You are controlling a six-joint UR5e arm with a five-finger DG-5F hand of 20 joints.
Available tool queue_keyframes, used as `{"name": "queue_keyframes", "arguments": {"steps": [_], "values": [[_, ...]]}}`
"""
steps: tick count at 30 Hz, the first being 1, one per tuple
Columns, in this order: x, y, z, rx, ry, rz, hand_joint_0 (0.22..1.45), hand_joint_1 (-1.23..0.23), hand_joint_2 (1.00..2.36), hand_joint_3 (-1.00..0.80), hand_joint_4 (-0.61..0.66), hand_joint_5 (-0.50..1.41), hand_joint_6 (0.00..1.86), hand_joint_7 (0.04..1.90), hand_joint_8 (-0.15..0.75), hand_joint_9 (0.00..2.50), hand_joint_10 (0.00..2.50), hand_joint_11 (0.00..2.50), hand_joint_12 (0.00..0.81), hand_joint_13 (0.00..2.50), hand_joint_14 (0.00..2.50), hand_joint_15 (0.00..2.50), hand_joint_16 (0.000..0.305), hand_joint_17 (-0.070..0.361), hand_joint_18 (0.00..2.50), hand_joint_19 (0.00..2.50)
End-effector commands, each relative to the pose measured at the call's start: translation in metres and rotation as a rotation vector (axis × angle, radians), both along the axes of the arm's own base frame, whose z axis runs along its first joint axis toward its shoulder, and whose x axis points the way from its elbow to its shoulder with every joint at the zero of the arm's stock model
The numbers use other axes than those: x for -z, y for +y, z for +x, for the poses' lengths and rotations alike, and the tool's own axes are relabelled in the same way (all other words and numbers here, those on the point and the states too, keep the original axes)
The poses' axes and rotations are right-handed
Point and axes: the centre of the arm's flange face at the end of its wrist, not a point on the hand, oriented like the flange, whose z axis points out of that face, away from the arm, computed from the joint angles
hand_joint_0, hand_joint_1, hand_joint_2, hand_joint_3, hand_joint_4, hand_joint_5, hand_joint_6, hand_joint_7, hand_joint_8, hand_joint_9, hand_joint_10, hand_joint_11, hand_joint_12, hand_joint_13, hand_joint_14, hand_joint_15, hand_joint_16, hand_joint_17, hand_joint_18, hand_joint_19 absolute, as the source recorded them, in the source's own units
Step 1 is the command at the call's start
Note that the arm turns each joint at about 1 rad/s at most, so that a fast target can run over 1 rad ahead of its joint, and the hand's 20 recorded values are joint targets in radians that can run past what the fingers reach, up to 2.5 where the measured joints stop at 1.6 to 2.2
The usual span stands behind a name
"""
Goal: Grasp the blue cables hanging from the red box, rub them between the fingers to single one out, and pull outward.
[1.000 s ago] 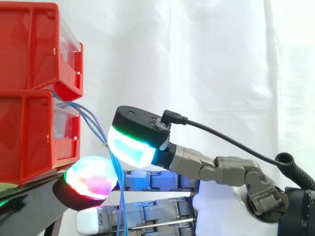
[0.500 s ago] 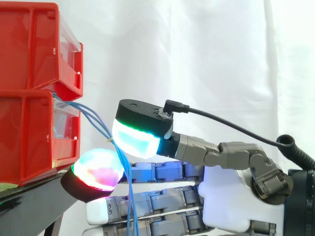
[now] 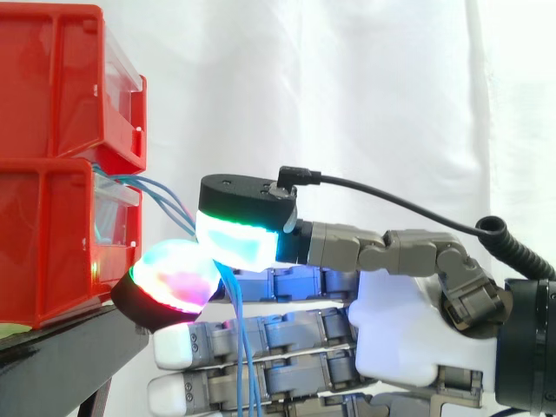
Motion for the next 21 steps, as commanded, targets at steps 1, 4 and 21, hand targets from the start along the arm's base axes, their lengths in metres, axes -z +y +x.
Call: {"name": "queue_keyframes", "arguments": {"steps": [1,4,21], "values": [[-0.008,-0.002,-0.002,0.002,0.008,-0.003,0.59,-0.69,1.02,-0.13,0.12,-0.2,0.9,0.99,0.294,0.76,0.01,0.53,0.391,0.76,0.02,0.58,0.05,0.112,0.58,0.62],[-0.017,-0.006,-0.007,0.003,0.036,-0.007,0.6,-0.7,1.02,-0.12,0.11,-0.2,0.9,1.0,0.291,0.75,0.01,0.55,0.388,0.76,0.02,0.6,0.05,0.112,0.59,0.62],[-0.044,-0.012,-0.02,0.006,0.1,-0.015,0.62,-0.76,1.02,-0.22,0.13,-0.21,0.91,0.95,0.274,0.72,0.02,0.55,0.381,0.76,0.02,0.61,0.05,0.111,0.61,0.62]]}}
